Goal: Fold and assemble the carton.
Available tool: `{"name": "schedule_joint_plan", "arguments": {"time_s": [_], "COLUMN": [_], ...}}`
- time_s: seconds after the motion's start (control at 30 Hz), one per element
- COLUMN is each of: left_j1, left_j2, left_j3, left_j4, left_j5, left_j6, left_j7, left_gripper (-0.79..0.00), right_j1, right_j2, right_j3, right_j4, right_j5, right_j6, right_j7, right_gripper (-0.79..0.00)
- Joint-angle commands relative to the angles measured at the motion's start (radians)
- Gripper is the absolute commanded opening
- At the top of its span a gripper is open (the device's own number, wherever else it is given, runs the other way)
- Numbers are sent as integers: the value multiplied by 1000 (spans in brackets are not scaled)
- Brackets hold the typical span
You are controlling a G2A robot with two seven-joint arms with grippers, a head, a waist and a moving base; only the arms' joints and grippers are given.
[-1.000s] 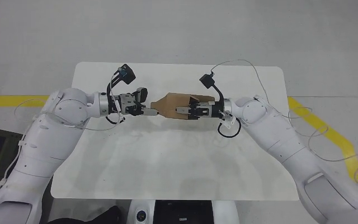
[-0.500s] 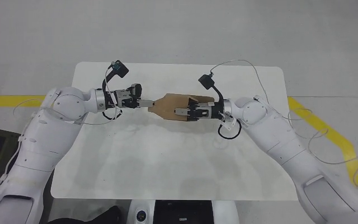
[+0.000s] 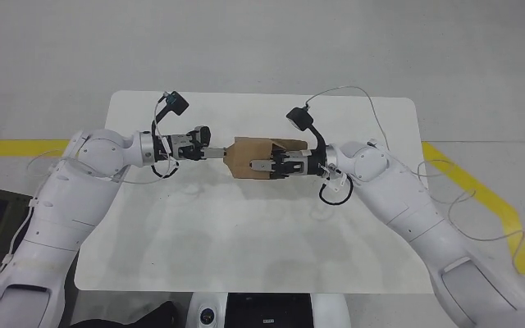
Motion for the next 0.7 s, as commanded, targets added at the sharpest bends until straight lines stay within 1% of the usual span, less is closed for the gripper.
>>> {"name": "schedule_joint_plan", "arguments": {"time_s": [0.0, 0.33, 0.67], "left_j1": [1, 4, 1], "left_j2": [0, -1, -4], "left_j3": [1, 5, 14], "left_j4": [-5, -16, -31], "left_j5": [-11, -37, -72], "left_j6": [-3, -16, -34], "left_j7": [-8, -32, -55], "left_gripper": [0, 0, 0], "right_j1": [1, 12, 15], "right_j2": [-4, -30, -44], "right_j3": [-2, -12, -26], "right_j4": [0, 9, 0], "right_j5": [7, 36, 58], "right_j6": [-4, -24, -27], "right_j7": [4, 15, 12], "right_gripper": [-785, -785, -785]}}
